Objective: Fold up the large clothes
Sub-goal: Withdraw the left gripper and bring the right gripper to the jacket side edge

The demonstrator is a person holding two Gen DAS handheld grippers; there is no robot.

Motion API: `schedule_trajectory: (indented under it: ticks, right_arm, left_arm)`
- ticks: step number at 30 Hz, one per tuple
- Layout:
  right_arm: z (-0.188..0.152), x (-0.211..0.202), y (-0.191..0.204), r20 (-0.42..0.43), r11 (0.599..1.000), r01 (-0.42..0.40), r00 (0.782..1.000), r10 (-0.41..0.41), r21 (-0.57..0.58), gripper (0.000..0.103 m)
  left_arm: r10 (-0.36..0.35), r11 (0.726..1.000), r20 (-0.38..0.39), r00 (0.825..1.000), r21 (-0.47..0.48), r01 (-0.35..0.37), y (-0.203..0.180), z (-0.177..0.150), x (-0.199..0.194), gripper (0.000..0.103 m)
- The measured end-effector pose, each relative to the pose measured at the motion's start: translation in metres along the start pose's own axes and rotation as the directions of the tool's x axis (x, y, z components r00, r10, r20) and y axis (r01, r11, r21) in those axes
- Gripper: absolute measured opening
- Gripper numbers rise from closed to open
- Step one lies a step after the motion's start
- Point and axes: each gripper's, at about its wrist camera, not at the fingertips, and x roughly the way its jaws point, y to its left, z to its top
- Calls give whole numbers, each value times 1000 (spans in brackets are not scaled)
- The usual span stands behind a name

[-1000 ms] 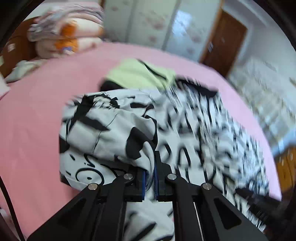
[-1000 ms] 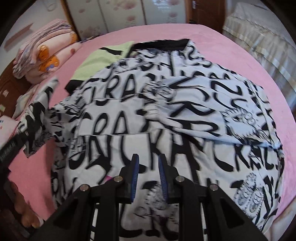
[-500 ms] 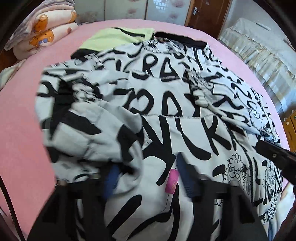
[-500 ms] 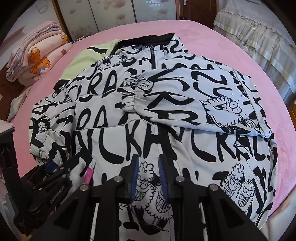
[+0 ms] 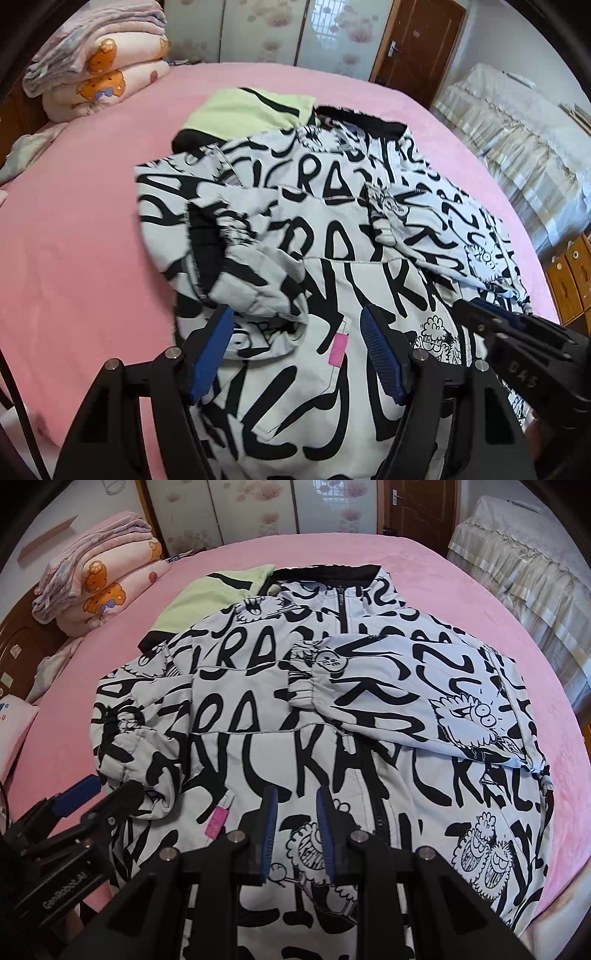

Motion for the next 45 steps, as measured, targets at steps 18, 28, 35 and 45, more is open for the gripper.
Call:
schedule_trajectory:
  ticks: [18, 28, 35, 45]
  right_arm:
    - [12, -17, 107, 56, 961, -110, 990, 128, -254, 45]
    - [15, 4, 185, 13, 878, -161, 982, 186, -451, 46]
    - [17, 59, 211, -19, 847, -69, 997, 70, -527, 47]
    - [28, 71, 156, -111, 916, -194, 980, 166, -351, 47]
  left_arm:
    - [189, 976, 54, 981, -118, -181, 107, -17, -50, 81]
    - [249, 903, -61, 967, -345, -254, 203, -37, -26, 81]
    - [226, 903, -91, 970, -353, -243, 205, -47, -11, 81]
    - [194, 928, -74, 978, -311, -207, 186, -46, -10, 81]
